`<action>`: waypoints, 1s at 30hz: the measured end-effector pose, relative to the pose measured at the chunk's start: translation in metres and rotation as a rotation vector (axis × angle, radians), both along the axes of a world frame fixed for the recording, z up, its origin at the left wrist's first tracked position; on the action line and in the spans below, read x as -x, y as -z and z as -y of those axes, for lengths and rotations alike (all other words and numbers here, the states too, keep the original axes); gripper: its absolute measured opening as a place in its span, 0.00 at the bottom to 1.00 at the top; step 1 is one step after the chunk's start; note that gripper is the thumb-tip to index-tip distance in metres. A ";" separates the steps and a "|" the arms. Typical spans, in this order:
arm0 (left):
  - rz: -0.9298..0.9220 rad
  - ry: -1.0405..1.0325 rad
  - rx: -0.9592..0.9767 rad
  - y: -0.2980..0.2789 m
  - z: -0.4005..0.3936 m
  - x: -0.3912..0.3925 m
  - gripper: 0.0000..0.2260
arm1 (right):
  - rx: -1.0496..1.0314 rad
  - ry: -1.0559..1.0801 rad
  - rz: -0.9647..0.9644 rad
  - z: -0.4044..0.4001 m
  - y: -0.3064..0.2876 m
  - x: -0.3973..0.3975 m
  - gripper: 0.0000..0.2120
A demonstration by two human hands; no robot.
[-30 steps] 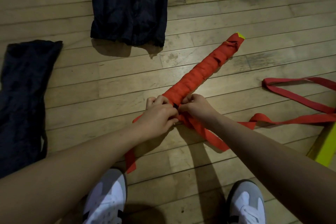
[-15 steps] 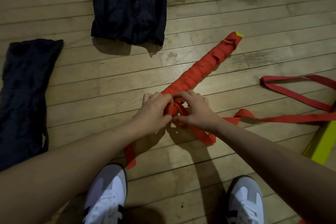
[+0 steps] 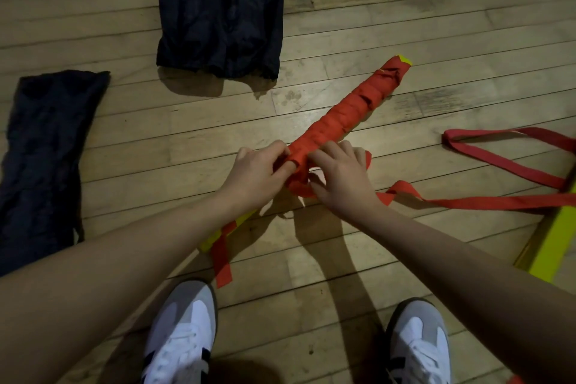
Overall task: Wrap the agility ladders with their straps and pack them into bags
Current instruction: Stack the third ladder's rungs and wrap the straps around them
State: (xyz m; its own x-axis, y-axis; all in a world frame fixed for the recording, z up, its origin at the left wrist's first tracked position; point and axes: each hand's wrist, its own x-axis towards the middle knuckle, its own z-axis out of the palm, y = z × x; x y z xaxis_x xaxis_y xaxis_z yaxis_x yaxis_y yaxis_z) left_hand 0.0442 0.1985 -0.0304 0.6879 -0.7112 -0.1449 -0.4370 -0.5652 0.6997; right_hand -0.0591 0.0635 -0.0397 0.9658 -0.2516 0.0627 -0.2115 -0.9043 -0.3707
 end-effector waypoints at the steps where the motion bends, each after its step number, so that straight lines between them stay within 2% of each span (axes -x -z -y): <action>1: -0.012 -0.012 0.024 0.000 -0.001 -0.002 0.05 | -0.065 0.020 -0.042 -0.003 0.001 0.001 0.14; 4: -0.018 -0.020 0.076 -0.004 -0.001 -0.005 0.06 | -0.385 0.150 -0.073 -0.010 -0.006 -0.003 0.19; 7: 0.038 0.044 0.053 -0.006 0.000 -0.008 0.10 | -0.578 0.242 -0.039 -0.013 -0.014 -0.008 0.12; 10: 0.220 0.127 0.012 -0.005 0.001 -0.013 0.11 | -0.806 0.271 0.001 -0.010 -0.022 -0.010 0.12; 12: 0.317 0.203 -0.021 -0.004 0.002 -0.016 0.10 | -0.872 0.253 -0.002 -0.003 -0.031 -0.009 0.12; 14: 0.361 0.242 -0.057 -0.003 0.002 -0.017 0.09 | -0.820 0.202 -0.031 0.008 -0.039 -0.006 0.12; 16: 0.375 0.219 -0.075 -0.003 0.003 -0.019 0.09 | -0.628 0.159 -0.043 0.019 -0.042 0.000 0.11; 18: 0.385 0.220 -0.090 -0.004 0.005 -0.018 0.05 | -0.431 0.204 0.022 0.027 -0.043 0.009 0.10; 19: 0.390 0.229 -0.094 -0.005 0.006 -0.016 0.03 | -0.413 0.264 0.087 0.028 -0.044 0.012 0.09; 20: 0.388 0.230 -0.094 -0.006 0.008 -0.014 0.02 | -0.458 0.338 0.162 0.029 -0.046 0.014 0.08; 22: 0.364 0.194 -0.099 -0.010 0.010 -0.012 0.01 | -0.674 0.467 0.288 0.027 -0.052 0.014 0.07; 24: 0.362 0.185 -0.094 -0.013 0.011 -0.010 0.01 | -0.799 0.502 0.341 0.027 -0.058 0.017 0.06; 25: 0.376 0.198 -0.103 -0.015 0.013 -0.009 0.01 | -0.769 0.480 0.341 0.029 -0.061 0.019 0.06; 27: 0.391 0.218 -0.123 -0.019 0.015 -0.006 0.03 | -0.576 0.407 0.313 0.034 -0.064 0.025 0.08; 30: 0.384 0.222 -0.114 -0.029 0.026 0.005 0.10 | -0.351 0.369 0.286 0.044 -0.069 0.033 0.08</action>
